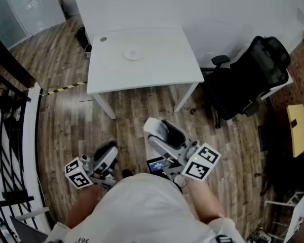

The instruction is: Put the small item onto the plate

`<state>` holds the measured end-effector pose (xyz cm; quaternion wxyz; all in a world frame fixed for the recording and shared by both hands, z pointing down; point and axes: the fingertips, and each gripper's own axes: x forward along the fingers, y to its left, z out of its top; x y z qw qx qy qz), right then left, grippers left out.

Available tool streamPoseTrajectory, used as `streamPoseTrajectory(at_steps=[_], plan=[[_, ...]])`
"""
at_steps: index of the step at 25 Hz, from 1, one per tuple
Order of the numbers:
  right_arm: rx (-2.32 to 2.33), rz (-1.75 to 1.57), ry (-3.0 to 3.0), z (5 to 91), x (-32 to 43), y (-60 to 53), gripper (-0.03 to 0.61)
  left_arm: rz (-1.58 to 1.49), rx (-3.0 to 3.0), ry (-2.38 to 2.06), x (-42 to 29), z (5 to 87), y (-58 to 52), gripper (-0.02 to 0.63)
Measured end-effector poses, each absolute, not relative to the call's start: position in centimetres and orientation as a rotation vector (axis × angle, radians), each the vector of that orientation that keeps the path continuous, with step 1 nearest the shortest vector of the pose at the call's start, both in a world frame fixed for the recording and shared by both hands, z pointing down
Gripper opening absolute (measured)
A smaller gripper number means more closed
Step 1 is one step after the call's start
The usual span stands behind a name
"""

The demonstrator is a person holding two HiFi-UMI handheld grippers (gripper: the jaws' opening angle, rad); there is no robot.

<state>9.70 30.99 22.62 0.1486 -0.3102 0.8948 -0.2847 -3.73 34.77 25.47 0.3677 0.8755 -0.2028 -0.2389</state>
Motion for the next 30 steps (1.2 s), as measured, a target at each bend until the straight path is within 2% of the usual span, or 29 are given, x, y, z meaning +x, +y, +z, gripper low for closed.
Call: streamPoseTrajectory(at_steps=[6, 22, 30], plan=[[-0.976, -0.728, 2.599, 22.6, 11.2, 29.2, 0.321, -0.644, 2.289, -0.530, -2.8, 24.8, 32.7, 0.104], [-1.023, -0.827, 2.556, 23.5, 11.2, 28.5, 0.321, -0.606, 2.265, -0.557, -2.8, 25.7, 32.6, 0.104], [-1.095, -0.765, 2.589, 23.5, 12.5, 28.3, 0.321, -0.568, 2.290, -0.513, -0.9, 25.4, 32.5, 0.104]])
